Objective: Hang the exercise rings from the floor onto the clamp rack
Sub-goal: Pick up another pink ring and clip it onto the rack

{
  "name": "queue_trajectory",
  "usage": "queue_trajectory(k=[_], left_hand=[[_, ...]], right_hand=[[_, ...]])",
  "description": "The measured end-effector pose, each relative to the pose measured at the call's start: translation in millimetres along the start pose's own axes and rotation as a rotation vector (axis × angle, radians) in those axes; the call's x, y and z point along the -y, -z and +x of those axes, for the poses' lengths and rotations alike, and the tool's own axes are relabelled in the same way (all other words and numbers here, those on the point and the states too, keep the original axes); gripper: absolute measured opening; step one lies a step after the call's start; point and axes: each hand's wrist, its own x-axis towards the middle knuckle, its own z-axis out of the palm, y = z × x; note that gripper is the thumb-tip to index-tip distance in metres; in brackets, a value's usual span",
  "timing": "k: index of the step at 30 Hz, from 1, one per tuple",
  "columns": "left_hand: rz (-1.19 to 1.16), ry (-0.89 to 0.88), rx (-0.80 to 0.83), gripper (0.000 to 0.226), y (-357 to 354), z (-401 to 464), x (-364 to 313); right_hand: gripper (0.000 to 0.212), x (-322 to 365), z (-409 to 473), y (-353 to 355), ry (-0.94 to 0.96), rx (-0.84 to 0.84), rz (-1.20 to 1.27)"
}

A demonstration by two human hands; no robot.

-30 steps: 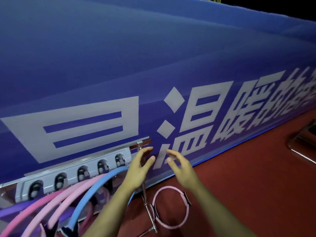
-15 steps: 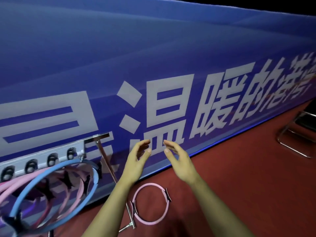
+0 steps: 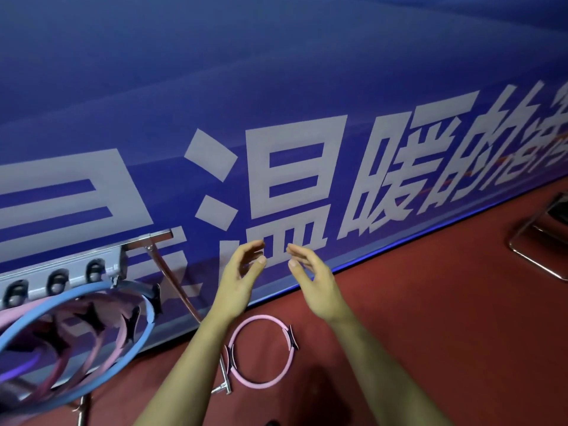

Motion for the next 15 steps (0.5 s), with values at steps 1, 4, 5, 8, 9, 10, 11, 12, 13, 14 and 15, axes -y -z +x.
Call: queue_trajectory(k=[1,4,5,8,9,10,11,12,13,14,15], left_hand=[[-0.014,0.001,-0.009,0.044,1,9,4],[-0.057,0.006,-0.015,0.042,3,38,19],[-0.066,0.011,-0.007,0.039,4,48,24],[-0.069,0.021,-0.003,0.034,6,68,39],[-0.072,0.025,-0.013,0.034,7,73,43],[-0.079,0.034,-0.023,0.034,8,78,47],[-0.085,0.043,-0.032,0.034,10,81,50],[-0.09,0.052,-0.042,0.034,12,84,54],[-0.093,0.06,-0.054,0.034,13,86,58],[-0.095,0.071,-0.07,0.034,15,89,62],[-0.097,0.083,-0.089,0.034,17,91,65]], right_hand=[[0.038,-1,9,-1,-0.001,0.006,-0.016],[0.038,-5,40,0,-0.006,0.014,-0.076],[0.038,-7,50,0,-0.011,0.015,-0.091],[0.039,-15,76,-2,-0.013,0.031,-0.127],[0.04,-18,83,-4,-0.016,0.044,-0.137],[0.041,-21,90,-6,-0.023,0.058,-0.144],[0.04,-24,96,-8,-0.033,0.072,-0.149],[0.04,-26,101,-11,-0.042,0.083,-0.149],[0.04,-30,106,-14,-0.05,0.093,-0.145],[0.039,-33,111,-16,-0.055,0.106,-0.141],[0.038,-37,116,-18,-0.059,0.125,-0.139]])
